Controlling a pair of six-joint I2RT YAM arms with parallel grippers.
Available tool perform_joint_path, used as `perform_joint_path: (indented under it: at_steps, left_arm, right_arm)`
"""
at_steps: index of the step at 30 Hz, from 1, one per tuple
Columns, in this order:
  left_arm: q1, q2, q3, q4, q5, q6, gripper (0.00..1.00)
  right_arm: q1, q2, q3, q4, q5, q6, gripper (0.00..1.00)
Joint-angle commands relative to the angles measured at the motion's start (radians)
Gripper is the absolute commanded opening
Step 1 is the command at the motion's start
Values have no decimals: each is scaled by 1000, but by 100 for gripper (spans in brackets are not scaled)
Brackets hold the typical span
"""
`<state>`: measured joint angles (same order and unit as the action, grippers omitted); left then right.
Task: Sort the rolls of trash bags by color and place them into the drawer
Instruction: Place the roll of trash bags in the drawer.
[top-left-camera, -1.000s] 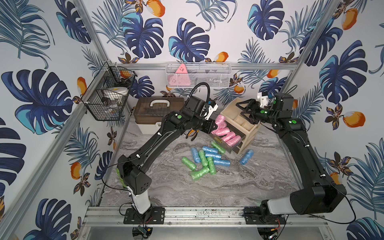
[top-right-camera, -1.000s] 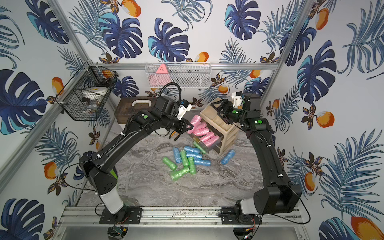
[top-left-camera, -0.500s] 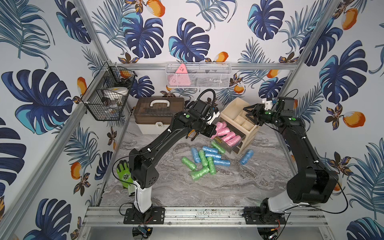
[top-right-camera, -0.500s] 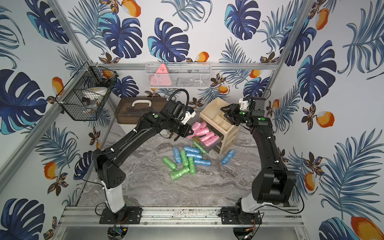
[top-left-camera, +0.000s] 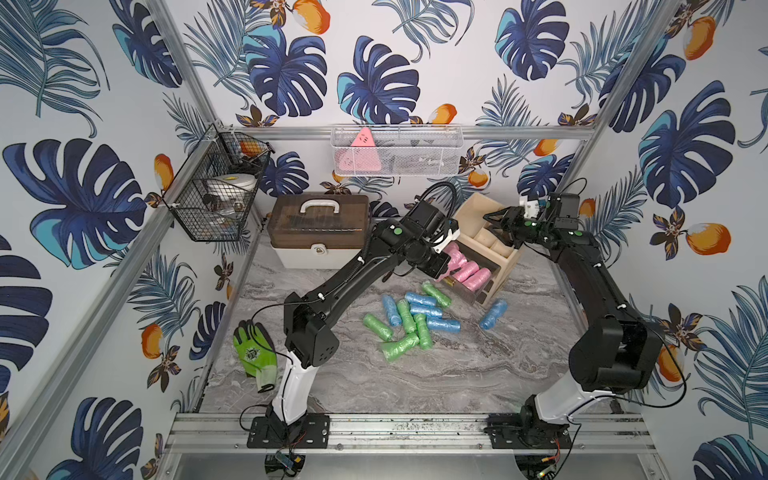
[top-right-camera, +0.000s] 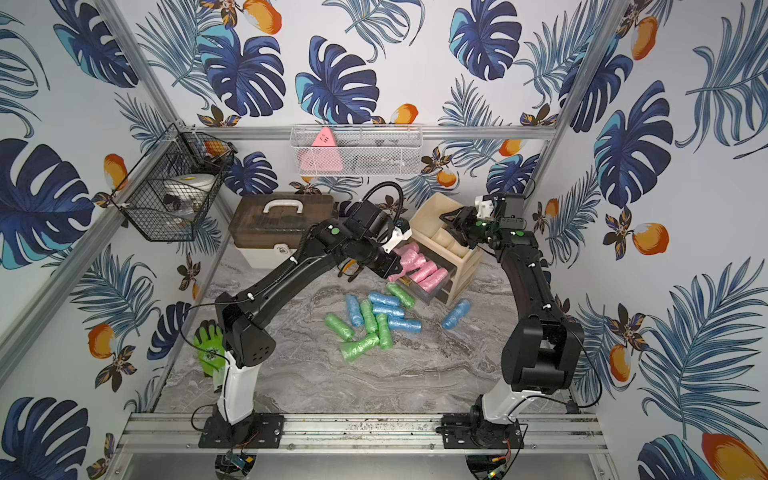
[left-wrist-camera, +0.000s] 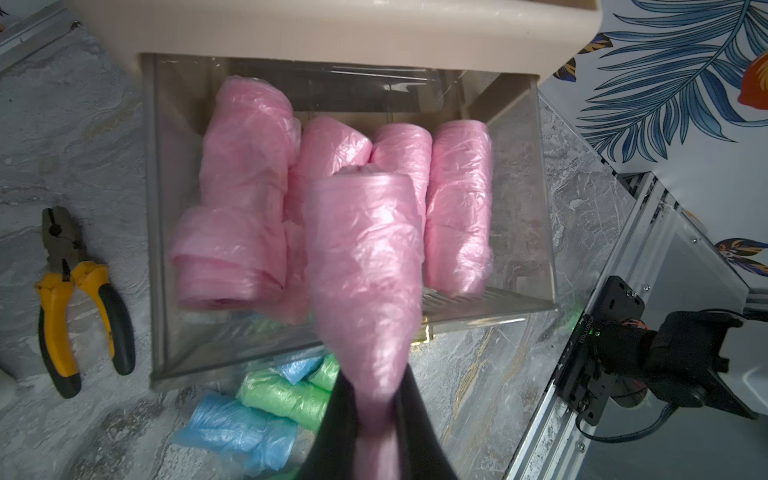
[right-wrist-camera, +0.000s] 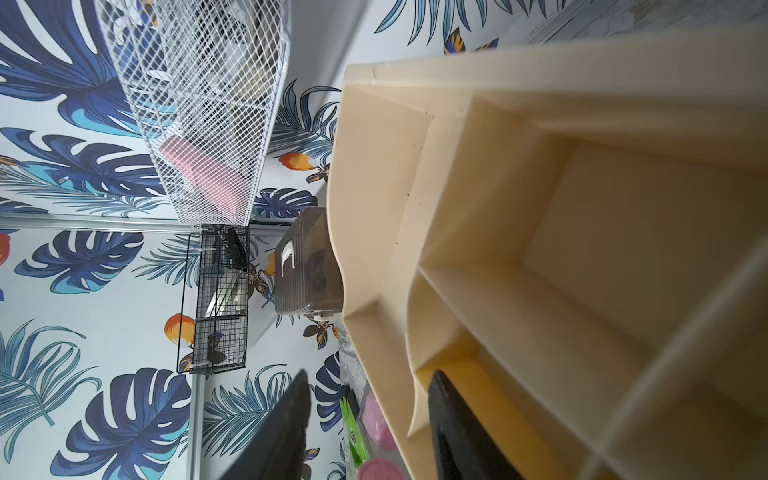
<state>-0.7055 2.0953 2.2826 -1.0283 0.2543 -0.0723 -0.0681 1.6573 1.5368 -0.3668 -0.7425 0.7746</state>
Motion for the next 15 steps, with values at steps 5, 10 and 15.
perform_joint_path:
  at_steps: [5, 10, 15]
  left_arm:
    - [-7, 50, 127, -68, 2, 9, 4]
    - [-7, 36, 131, -37, 46, -37, 7]
    - [-10, 64, 175, -36, 106, -79, 8]
  right_arm:
    - [1, 19, 5, -6, 3, 4, 47]
    - [3, 14, -1, 4, -3, 17, 46]
    - [3, 10, -1, 4, 2, 19, 46]
